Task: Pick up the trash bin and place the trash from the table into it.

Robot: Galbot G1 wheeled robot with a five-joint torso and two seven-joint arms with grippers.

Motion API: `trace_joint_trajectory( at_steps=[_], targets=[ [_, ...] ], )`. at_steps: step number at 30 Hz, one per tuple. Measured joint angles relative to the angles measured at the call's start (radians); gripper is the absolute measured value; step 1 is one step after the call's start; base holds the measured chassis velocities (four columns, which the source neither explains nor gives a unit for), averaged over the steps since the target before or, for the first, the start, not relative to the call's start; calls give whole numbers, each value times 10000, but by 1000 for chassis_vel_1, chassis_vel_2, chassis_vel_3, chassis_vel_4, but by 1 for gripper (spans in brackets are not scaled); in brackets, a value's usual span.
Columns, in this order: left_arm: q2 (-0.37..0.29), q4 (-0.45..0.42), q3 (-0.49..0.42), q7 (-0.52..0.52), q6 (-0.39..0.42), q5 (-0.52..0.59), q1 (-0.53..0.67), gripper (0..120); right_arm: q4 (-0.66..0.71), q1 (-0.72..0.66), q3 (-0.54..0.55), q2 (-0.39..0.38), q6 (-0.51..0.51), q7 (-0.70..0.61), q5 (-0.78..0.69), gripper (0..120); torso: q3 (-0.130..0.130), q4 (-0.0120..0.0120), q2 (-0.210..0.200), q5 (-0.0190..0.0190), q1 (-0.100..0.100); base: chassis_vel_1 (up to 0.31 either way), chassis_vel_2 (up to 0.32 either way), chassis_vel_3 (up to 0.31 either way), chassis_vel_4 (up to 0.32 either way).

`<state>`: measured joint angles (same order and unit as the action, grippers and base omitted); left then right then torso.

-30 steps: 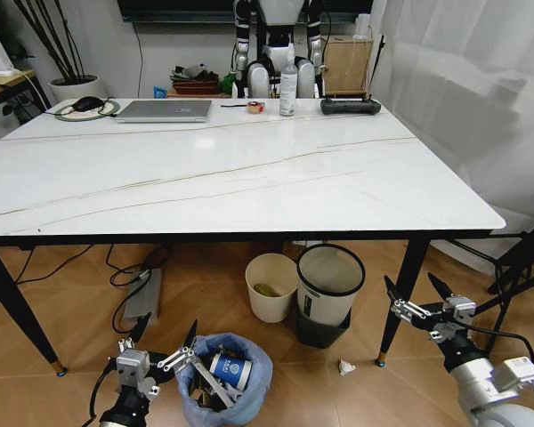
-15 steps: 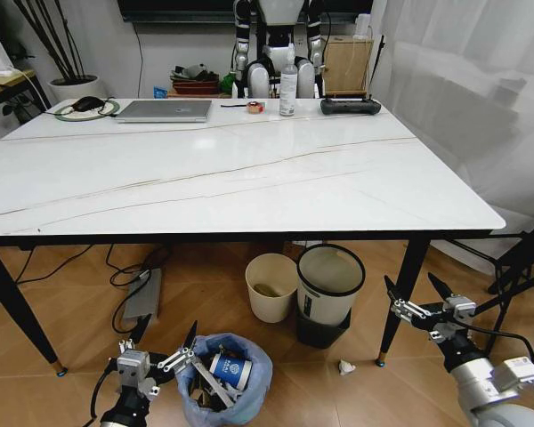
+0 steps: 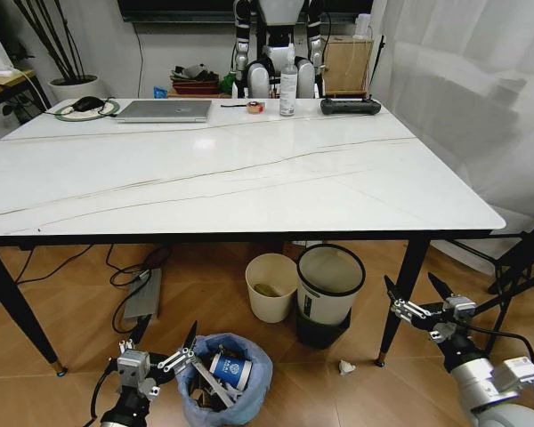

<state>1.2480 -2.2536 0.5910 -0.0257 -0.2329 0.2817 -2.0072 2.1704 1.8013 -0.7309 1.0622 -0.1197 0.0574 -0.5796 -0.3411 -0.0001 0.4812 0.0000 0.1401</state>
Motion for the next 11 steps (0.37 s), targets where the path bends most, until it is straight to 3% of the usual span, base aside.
trace_joint_trajectory(
  at_steps=[11],
  targets=[
    [0,7,0,0,0,1,-1,100,0,0,0,0,0,0,0,100,0,0,0,0,0,0,0,0,0]
  ],
)
